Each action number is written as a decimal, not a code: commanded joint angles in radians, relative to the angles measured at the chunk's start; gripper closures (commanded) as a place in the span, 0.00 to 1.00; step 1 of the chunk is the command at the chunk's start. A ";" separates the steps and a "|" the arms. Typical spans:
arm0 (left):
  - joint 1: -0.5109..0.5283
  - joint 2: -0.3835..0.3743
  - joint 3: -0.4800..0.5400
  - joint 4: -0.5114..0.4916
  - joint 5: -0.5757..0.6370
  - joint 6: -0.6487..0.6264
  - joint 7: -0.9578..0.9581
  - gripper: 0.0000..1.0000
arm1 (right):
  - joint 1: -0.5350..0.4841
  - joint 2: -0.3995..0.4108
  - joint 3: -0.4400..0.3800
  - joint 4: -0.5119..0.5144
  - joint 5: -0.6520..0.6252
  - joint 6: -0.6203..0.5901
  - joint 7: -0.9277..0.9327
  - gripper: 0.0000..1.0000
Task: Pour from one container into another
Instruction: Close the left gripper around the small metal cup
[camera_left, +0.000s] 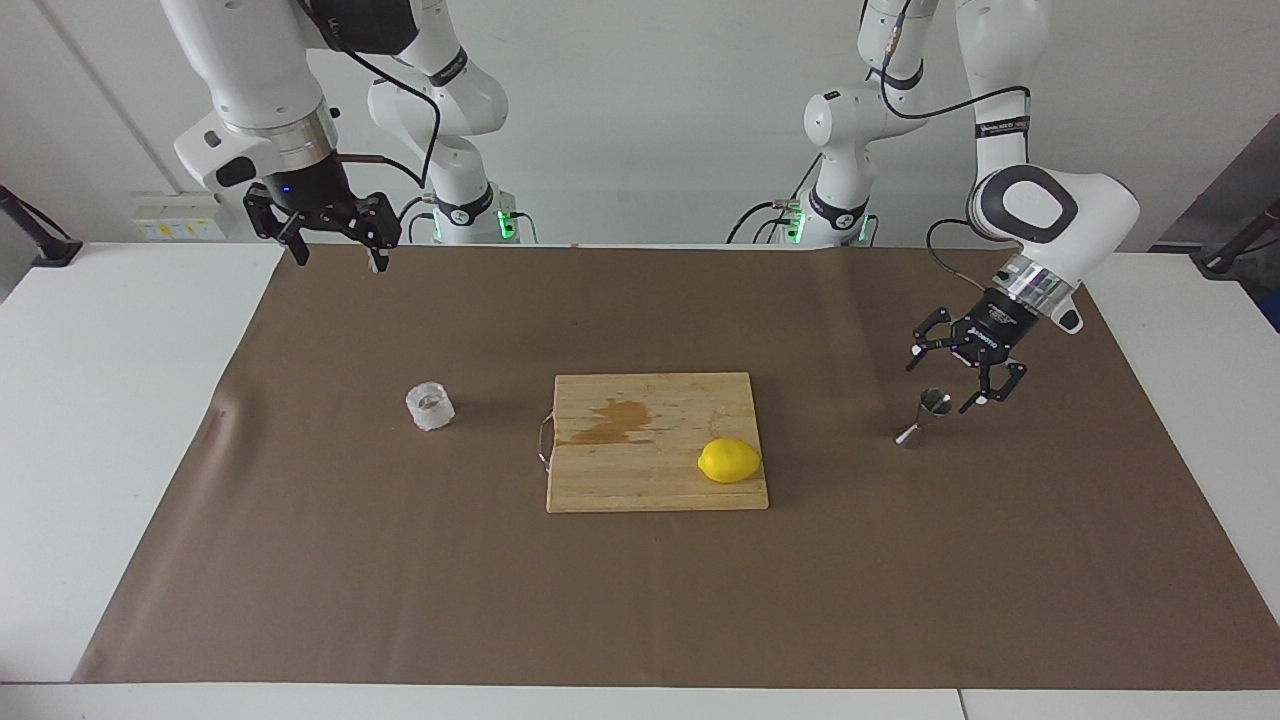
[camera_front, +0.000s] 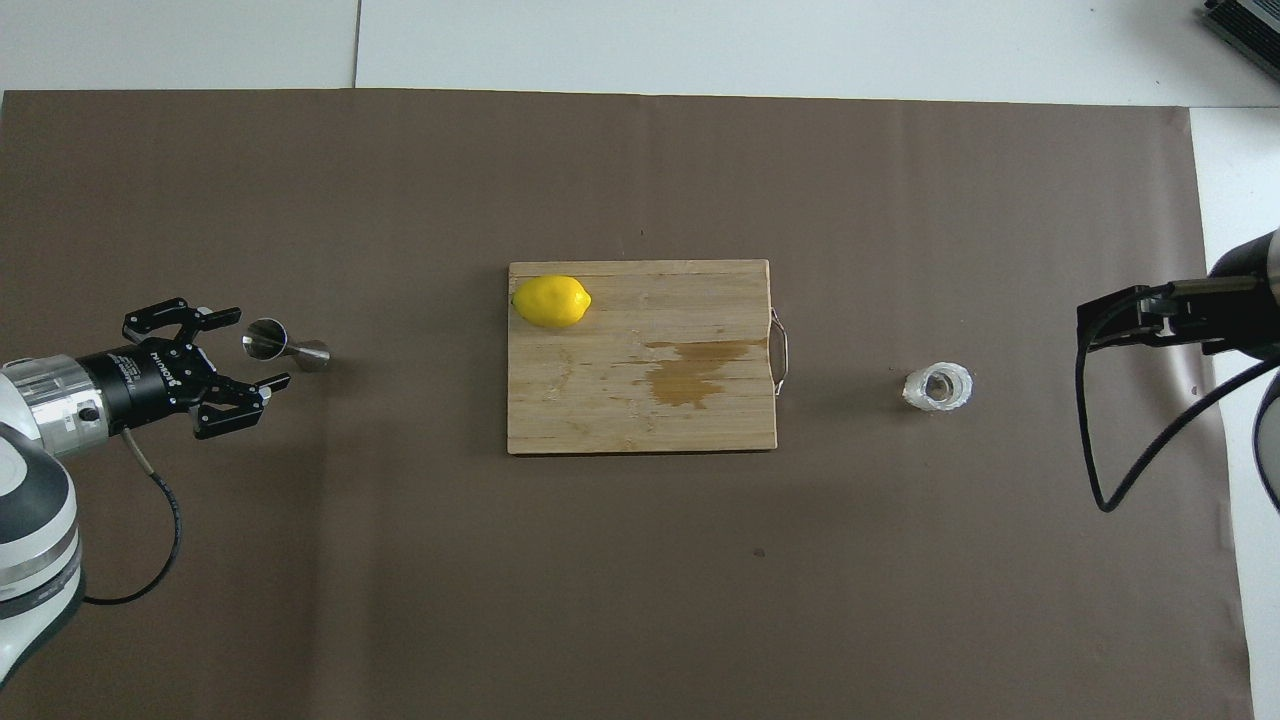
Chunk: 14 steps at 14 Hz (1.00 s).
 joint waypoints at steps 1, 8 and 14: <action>-0.001 0.023 -0.001 -0.006 -0.027 0.047 -0.005 0.00 | -0.012 -0.012 0.004 -0.011 0.008 -0.005 0.001 0.00; -0.013 0.025 -0.003 0.000 -0.046 0.055 -0.002 0.00 | -0.012 -0.012 0.004 -0.011 0.008 -0.006 0.001 0.00; -0.018 0.025 -0.003 0.000 -0.050 0.066 -0.004 0.07 | -0.012 -0.012 0.004 -0.011 0.008 -0.006 0.001 0.00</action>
